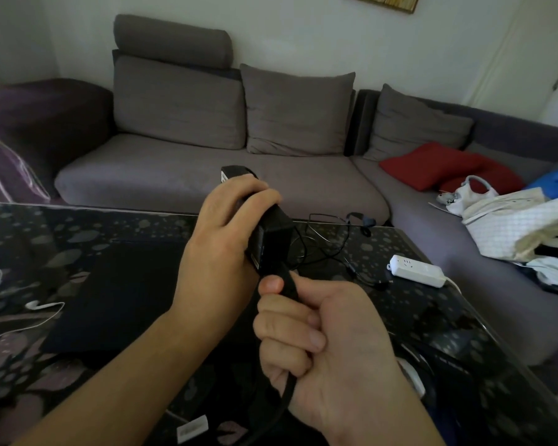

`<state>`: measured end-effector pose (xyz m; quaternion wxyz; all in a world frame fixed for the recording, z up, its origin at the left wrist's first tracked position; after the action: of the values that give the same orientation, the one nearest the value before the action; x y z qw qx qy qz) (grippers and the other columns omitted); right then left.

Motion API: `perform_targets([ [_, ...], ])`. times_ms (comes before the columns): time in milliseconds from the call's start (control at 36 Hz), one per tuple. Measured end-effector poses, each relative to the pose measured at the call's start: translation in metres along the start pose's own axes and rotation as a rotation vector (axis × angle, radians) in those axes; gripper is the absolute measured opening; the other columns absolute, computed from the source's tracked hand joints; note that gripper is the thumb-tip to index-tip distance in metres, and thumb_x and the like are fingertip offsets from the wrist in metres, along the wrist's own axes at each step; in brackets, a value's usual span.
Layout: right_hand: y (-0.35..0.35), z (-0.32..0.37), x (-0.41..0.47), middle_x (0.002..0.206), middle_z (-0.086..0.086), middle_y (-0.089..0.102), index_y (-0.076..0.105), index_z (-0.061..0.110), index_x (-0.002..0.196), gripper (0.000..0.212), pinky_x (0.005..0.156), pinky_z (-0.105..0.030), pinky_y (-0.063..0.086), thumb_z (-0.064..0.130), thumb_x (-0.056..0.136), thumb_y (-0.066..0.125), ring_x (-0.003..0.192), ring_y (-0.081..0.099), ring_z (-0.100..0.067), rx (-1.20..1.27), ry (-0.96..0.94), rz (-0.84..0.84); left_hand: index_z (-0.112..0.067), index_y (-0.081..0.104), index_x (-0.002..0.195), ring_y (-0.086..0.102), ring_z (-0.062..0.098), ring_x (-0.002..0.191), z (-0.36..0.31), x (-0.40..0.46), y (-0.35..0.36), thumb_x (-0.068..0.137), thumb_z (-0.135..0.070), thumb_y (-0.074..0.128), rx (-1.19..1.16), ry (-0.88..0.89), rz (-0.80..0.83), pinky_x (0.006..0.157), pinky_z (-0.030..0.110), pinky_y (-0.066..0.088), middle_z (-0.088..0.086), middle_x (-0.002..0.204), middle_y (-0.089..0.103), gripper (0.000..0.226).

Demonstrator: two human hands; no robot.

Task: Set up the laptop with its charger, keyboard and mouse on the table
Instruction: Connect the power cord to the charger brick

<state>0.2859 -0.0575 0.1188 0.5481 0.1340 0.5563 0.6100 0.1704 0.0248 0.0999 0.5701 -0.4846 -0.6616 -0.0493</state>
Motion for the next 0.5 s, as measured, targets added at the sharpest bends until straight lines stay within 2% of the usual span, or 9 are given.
perform_targets([
  [83,-0.001,0.001,0.000,0.051,0.007,0.023,0.065,0.003,0.080,0.042,0.028,-0.019,0.011,0.033,0.105,0.051,0.028,0.022,-0.005,-0.093,-0.026,-0.009,-0.014,0.065,0.137,0.040,0.020,0.147,-0.001,-0.002,0.000,0.083,-0.010,0.081,-0.014,0.015,0.010,0.115,0.025,0.040,0.006,0.152,0.048,0.057],
  [167,-0.004,0.002,-0.001,0.052,0.007,0.021,0.070,0.002,0.084,0.055,0.031,-0.019,0.010,0.050,0.102,0.053,0.031,0.020,-0.005,-0.188,-0.063,-0.035,-0.015,0.064,0.139,0.039,0.020,0.148,0.000,-0.004,-0.001,0.084,-0.012,0.077,-0.017,0.039,0.039,0.113,0.018,0.036,0.007,0.155,0.046,0.057],
  [222,-0.005,0.003,-0.001,0.053,0.006,0.021,0.072,0.002,0.095,0.060,0.034,-0.018,0.010,0.058,0.101,0.051,0.032,0.019,-0.006,-0.290,-0.073,-0.067,-0.015,0.063,0.140,0.037,0.019,0.149,0.002,-0.006,-0.001,0.084,-0.013,0.077,-0.007,0.063,0.066,0.114,0.014,0.034,0.006,0.156,0.045,0.058],
  [278,-0.008,0.004,-0.001,0.053,0.004,0.022,0.070,0.005,0.106,0.062,0.035,-0.016,0.012,0.063,0.099,0.051,0.034,0.019,-0.007,-0.386,-0.081,-0.098,-0.015,0.063,0.140,0.036,0.018,0.150,0.003,-0.007,-0.001,0.084,-0.013,0.079,0.023,0.100,0.088,0.116,0.010,0.028,0.006,0.155,0.046,0.058],
  [333,-0.008,0.006,0.000,0.054,0.003,0.023,0.066,0.008,0.107,0.069,0.035,-0.016,0.013,0.073,0.095,0.047,0.035,0.018,-0.008,-0.476,-0.081,-0.107,-0.013,0.065,0.138,0.038,0.020,0.150,0.003,-0.007,-0.003,0.085,-0.013,0.079,0.041,0.131,0.084,0.117,0.009,0.026,0.008,0.153,0.049,0.055],
  [417,-0.010,0.010,0.003,0.054,0.001,0.027,0.066,0.009,0.106,0.085,0.034,-0.016,0.014,0.088,0.084,0.044,0.034,0.019,-0.009,-0.609,-0.083,-0.139,-0.010,0.068,0.135,0.042,0.023,0.148,0.000,-0.006,-0.004,0.090,-0.015,0.074,0.046,0.203,0.059,0.119,0.020,0.034,0.010,0.147,0.055,0.045],
  [444,-0.011,0.011,0.005,0.054,0.001,0.028,0.068,0.009,0.110,0.089,0.034,-0.017,0.014,0.090,0.080,0.047,0.035,0.019,-0.009,-0.630,-0.097,-0.152,-0.010,0.069,0.134,0.044,0.023,0.148,-0.002,-0.006,-0.004,0.094,-0.016,0.070,0.052,0.244,0.054,0.119,0.026,0.038,0.011,0.146,0.057,0.040],
  [500,-0.013,0.012,0.006,0.055,0.001,0.028,0.072,0.020,0.124,0.086,0.035,-0.018,0.012,0.089,0.076,0.053,0.036,0.018,-0.008,-0.639,-0.126,-0.160,-0.010,0.070,0.134,0.046,0.022,0.147,-0.006,-0.007,-0.003,0.101,-0.017,0.060,0.046,0.299,0.053,0.117,0.035,0.044,0.010,0.143,0.060,0.035],
])
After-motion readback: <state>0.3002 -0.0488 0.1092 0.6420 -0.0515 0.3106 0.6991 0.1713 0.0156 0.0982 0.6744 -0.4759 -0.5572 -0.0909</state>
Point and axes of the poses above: each hand's wrist, its own x-axis towards the middle knuckle, its own y-axis out of the palm, z = x × y, the point moved 2 cm from there along x, towards the middle knuckle
